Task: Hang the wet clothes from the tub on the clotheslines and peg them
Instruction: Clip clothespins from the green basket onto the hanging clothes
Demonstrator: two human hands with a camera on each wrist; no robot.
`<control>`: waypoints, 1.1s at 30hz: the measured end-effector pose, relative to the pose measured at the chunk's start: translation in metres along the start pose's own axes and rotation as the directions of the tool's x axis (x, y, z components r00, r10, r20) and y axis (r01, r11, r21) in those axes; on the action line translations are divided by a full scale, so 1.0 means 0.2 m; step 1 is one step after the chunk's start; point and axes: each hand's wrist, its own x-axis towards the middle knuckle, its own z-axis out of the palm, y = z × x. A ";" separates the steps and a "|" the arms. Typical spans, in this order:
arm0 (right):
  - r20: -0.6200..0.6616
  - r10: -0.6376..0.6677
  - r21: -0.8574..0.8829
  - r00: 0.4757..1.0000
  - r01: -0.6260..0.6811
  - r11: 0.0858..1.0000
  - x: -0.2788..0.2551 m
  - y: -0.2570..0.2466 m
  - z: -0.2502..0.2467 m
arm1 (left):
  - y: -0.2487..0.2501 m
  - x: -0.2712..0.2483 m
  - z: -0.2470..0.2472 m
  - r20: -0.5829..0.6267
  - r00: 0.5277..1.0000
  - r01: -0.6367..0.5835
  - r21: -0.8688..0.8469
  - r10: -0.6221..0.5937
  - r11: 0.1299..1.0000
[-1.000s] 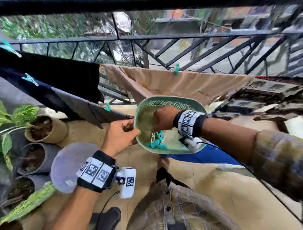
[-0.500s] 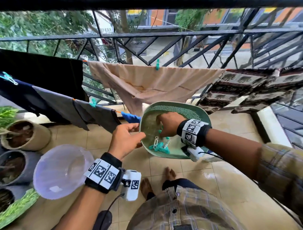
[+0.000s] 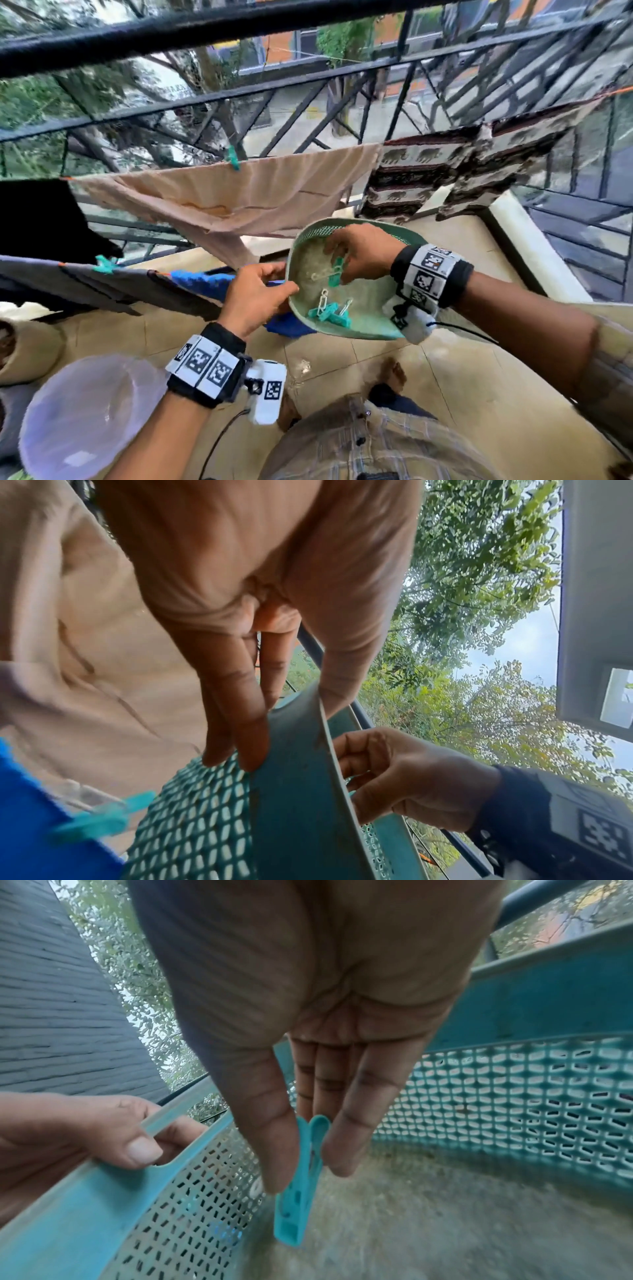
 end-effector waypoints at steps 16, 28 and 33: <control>-0.256 0.007 0.145 0.967 0.031 0.989 -0.34 1.13 -0.60 | 0.27 0.28 1.01 -0.050 0.996 0.071 -0.006 -0.071 0.997; -0.491 0.170 0.118 0.855 -0.129 0.985 0.00 1.59 -1.02 | 0.35 0.71 1.08 -0.058 0.988 0.140 -0.018 -0.141 0.990; -0.409 0.177 -0.049 0.895 -0.215 0.975 0.33 1.67 -1.11 | 0.37 0.93 1.09 -0.046 0.985 0.165 -0.009 -0.165 0.986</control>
